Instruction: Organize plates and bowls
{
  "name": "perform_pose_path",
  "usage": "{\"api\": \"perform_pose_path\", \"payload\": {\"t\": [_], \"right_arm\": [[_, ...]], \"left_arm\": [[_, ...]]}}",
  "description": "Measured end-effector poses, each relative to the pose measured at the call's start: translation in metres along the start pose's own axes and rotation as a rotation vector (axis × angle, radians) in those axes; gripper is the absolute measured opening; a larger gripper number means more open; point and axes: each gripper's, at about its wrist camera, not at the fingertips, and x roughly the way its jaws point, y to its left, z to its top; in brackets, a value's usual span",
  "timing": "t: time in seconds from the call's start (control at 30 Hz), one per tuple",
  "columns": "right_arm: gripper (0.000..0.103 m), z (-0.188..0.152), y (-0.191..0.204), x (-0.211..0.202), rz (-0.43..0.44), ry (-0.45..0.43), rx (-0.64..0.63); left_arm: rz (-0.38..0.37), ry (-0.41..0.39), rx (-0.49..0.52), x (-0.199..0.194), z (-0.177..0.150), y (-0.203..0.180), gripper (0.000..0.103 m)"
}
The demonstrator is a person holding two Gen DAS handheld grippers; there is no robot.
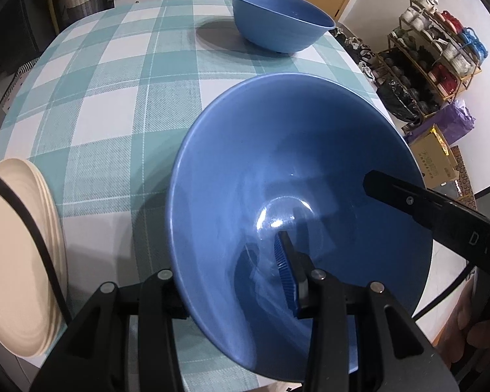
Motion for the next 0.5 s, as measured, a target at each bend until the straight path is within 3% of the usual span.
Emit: {"api": "perform_pose_path", "payload": {"t": [0.27,0.43,0.5], "right_arm": [[0.029,0.002,0.000,0.000,0.017,-0.005,-0.003],[0.062,-0.002,-0.013,-0.024,0.031,-0.130,0.031],[0.066,-0.004,-0.016,-0.035,0.048,-0.162,0.023]], "left_arm": [[-0.006,-0.001,-0.017,0.000,0.004,0.003,0.040],[0.087,-0.054,-0.010,-0.009,0.002,0.009,0.042],[0.103,-0.043,-0.012,-0.012,0.001,0.013,0.043]]}}
